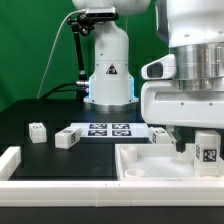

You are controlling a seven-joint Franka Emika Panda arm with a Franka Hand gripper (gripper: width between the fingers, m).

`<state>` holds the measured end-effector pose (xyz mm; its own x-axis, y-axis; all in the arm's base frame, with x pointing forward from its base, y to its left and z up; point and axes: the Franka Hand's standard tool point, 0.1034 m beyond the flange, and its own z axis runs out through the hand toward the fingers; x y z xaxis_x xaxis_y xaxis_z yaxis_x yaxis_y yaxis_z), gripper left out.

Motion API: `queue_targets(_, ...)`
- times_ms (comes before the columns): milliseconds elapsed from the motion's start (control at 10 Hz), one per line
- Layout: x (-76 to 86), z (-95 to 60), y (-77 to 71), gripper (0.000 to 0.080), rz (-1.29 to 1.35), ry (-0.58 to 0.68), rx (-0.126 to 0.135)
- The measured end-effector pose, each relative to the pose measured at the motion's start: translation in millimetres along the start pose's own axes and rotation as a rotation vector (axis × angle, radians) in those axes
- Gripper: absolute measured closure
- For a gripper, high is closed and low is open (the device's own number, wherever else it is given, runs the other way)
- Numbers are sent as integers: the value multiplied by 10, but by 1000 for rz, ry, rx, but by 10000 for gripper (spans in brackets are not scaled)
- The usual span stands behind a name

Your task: Assemble one leg

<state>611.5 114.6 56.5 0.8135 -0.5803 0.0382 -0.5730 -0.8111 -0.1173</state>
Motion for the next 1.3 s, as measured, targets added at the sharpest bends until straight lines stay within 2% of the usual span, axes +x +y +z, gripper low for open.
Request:
queue_targets(300, -55, -4, -8, 151, -362, -54, -66)
queue_targets(500, -22, -20, -19, 151, -540, -53, -78)
queue_targets(800, 11, -55, -37, 151, -620, -47, -78)
queue_targets(1000, 10, -50, -33, 411, -620, -47, -79)
queue_targets(1100, 9, -48, -33, 511, -584, -46, -79)
queue_targets(1300, 10, -47, -33, 511, -578, -46, -80)
